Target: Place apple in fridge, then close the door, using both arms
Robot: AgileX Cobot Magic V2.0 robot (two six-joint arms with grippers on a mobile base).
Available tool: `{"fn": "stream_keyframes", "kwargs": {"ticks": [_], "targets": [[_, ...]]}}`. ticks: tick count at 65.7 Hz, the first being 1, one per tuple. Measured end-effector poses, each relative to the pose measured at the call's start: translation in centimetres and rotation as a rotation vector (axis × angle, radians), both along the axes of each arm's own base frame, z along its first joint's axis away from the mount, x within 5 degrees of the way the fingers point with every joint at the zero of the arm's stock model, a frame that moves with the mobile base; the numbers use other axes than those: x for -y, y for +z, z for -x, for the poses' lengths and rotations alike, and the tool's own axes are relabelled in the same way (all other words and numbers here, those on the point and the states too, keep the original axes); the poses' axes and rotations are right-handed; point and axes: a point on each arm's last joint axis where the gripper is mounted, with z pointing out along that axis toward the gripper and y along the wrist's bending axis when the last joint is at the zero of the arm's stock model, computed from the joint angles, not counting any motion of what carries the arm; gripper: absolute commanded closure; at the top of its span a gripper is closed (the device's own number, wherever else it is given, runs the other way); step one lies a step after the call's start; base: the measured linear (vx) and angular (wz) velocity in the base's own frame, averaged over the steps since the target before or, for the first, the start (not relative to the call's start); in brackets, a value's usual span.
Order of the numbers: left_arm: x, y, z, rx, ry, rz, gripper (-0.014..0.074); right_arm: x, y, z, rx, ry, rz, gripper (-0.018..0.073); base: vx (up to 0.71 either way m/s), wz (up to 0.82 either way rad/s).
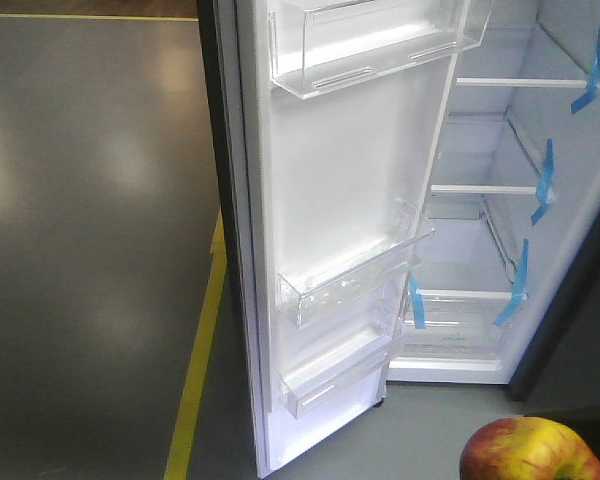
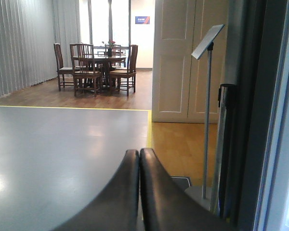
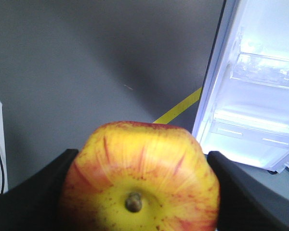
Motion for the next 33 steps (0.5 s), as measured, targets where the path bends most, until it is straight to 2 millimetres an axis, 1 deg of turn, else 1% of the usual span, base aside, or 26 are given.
{"fn": "stream_keyframes", "kwargs": {"ticks": [33], "targets": [[0.00, 0.00, 0.00, 0.000, 0.000, 0.000, 0.0602, 0.00, 0.00, 0.00, 0.000, 0.000, 0.000, 0.0373, 0.05, 0.00]]}}
